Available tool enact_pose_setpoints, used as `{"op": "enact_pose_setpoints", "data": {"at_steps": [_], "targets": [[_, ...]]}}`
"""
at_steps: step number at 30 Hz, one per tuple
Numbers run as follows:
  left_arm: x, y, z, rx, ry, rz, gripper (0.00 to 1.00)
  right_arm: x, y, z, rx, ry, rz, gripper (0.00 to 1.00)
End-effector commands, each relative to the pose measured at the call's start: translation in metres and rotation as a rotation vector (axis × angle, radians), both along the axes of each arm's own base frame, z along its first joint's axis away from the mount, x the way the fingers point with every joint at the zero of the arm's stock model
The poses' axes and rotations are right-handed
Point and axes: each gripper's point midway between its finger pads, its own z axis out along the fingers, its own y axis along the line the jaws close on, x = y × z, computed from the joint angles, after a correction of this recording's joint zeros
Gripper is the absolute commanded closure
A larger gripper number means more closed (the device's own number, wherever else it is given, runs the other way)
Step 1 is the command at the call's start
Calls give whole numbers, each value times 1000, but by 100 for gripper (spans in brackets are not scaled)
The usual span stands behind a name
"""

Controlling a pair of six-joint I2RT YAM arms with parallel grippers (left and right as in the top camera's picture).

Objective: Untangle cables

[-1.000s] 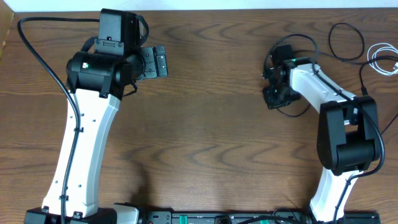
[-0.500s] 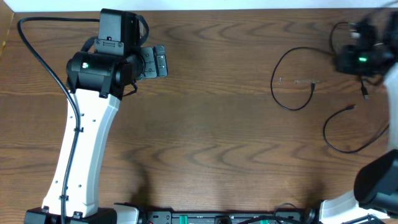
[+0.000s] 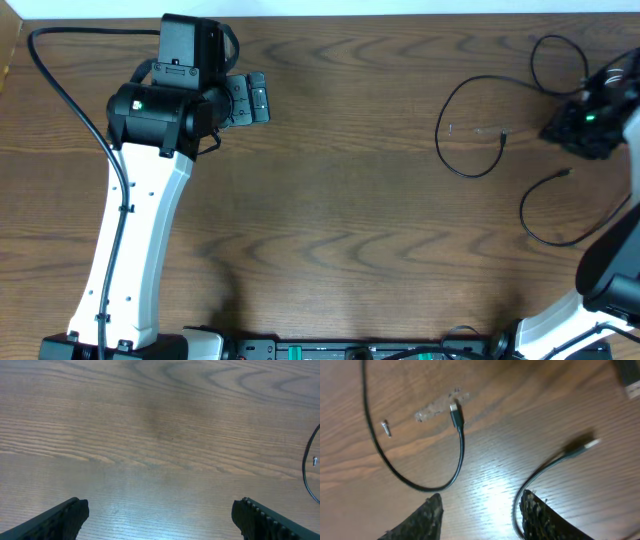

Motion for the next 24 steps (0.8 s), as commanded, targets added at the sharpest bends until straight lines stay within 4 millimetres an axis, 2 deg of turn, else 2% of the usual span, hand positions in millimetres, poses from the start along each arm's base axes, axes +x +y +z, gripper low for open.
{"op": "enact_pose_setpoints", "data": {"at_steps": [1, 5, 10, 18, 24], "targets": [[0, 2, -6, 6, 16, 9, 2, -5, 9, -31, -79, 84, -75, 53], [0, 2, -5, 5, 15, 9, 2, 5, 17, -50, -175, 53, -66, 54], [0, 2, -6, 6, 16, 8, 2, 17, 17, -66, -271, 10, -51, 59], [0, 2, -6, 6, 16, 8, 2, 34, 29, -90, -285, -45, -4, 63], [0, 2, -6, 6, 16, 8, 2, 37, 42, -108, -279, -30, 28, 64]]}}
